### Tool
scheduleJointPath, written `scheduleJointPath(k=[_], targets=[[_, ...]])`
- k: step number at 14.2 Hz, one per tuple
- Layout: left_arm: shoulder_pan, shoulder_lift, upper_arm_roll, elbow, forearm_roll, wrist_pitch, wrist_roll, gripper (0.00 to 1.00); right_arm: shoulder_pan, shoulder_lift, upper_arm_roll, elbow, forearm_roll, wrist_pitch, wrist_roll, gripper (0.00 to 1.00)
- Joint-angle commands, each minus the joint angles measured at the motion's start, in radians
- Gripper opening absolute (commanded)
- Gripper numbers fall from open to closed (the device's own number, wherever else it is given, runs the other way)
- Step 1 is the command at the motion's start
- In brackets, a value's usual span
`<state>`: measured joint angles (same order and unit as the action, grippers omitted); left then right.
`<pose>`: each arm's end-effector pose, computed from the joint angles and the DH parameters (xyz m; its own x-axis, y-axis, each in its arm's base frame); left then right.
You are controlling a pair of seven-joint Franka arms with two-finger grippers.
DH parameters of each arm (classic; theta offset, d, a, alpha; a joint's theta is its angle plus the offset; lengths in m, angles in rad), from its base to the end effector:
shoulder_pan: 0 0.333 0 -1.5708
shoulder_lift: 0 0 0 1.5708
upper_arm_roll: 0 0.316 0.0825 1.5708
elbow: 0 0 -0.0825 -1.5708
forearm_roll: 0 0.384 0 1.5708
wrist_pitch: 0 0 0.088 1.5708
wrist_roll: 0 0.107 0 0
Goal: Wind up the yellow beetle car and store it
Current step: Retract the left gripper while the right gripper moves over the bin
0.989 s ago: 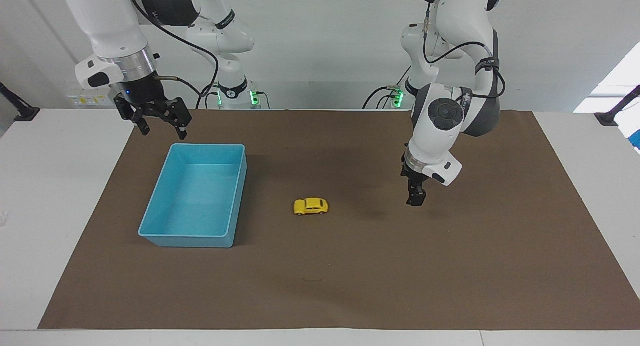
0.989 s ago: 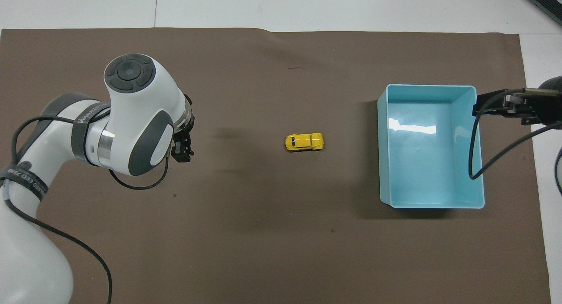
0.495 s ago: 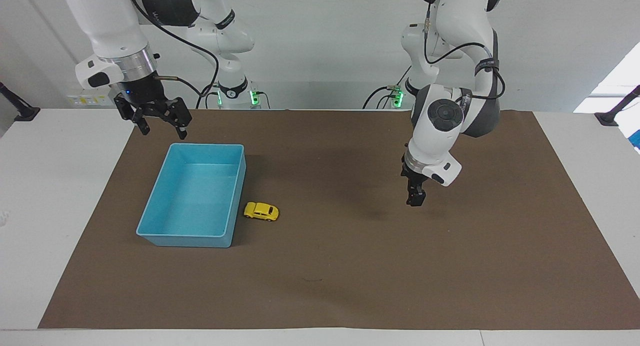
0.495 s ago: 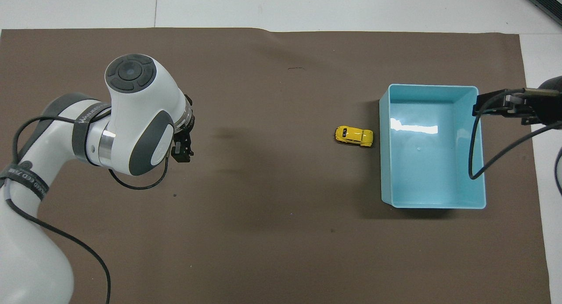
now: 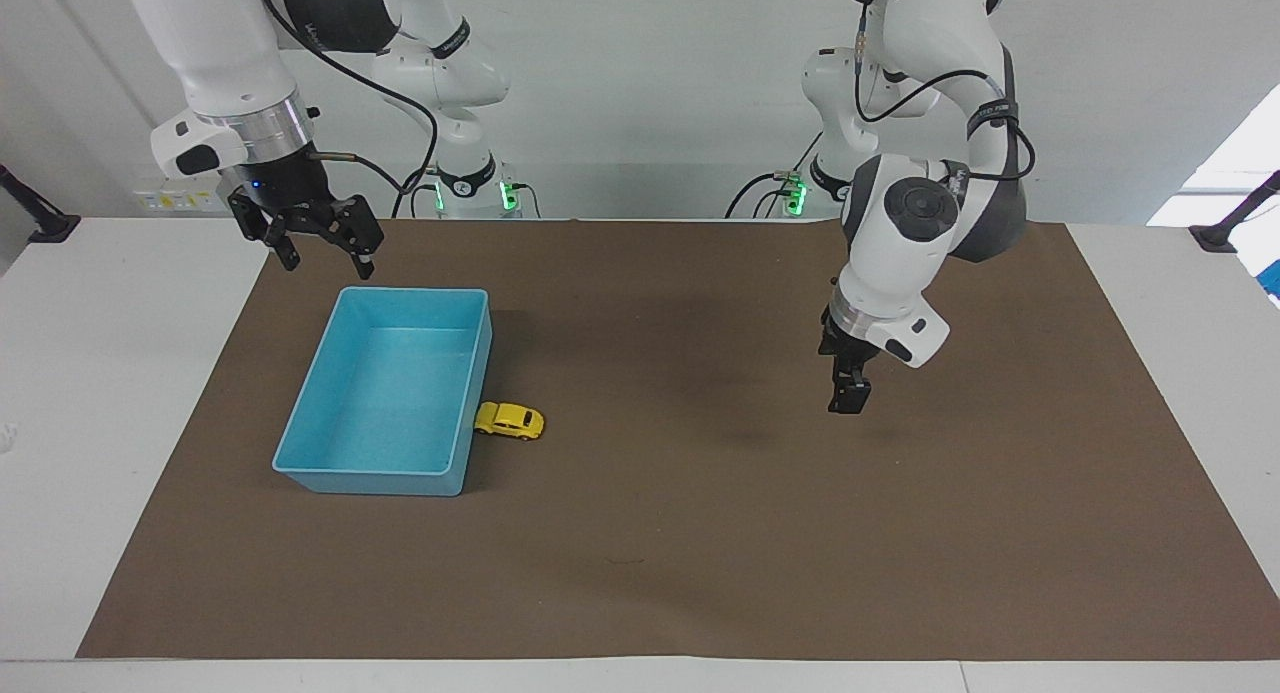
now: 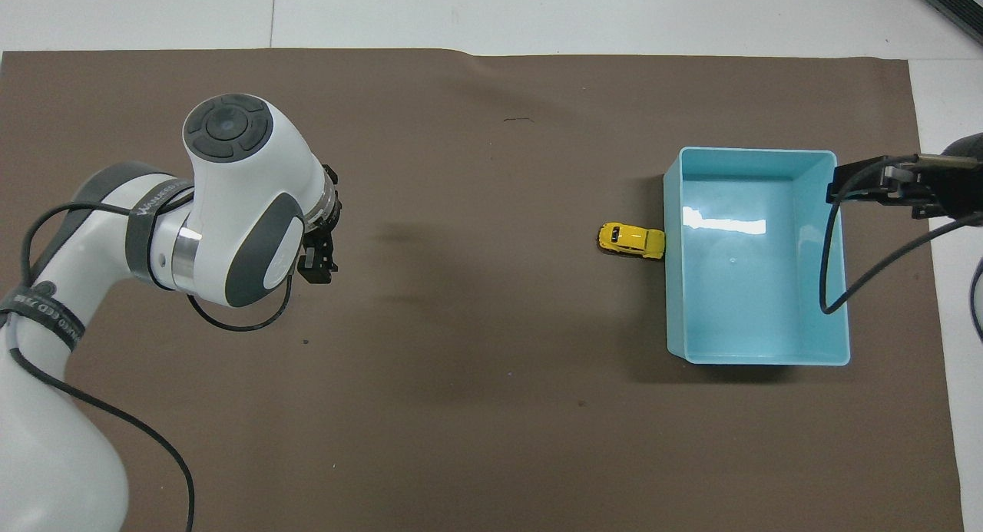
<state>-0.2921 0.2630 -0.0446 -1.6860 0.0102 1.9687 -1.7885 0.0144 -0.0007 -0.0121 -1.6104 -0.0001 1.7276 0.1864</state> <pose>0.6043 -0.2084 0.4465 0.1210 0.9926 -0.0064 0.9925 -0.1208 0.0190 0.5692 0.0013 0.6207 0.9763 -0.1831 0.1156 -0.1818 -0.9831 -0.0217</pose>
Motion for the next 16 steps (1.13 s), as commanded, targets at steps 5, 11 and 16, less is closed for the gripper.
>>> scheduleJointPath(k=[5, 11, 16], targets=[[0.086, -0.129, -0.006, -0.014, 0.002, -0.056, 0.409, 1.0, 0.006, -0.015, 0.032, -0.011, 0.011, 0.007, -0.066, 1.0], [0.157, -0.171, -0.006, -0.018, 0.004, -0.12, 0.87, 1.0, 0.006, -0.007, 0.078, -0.014, 0.037, 0.01, -0.364, 1.0], [0.224, -0.202, -0.006, -0.018, 0.004, -0.131, 1.268, 1.0, 0.028, 0.033, 0.09, -0.013, 0.046, 0.039, -0.646, 1.0]])
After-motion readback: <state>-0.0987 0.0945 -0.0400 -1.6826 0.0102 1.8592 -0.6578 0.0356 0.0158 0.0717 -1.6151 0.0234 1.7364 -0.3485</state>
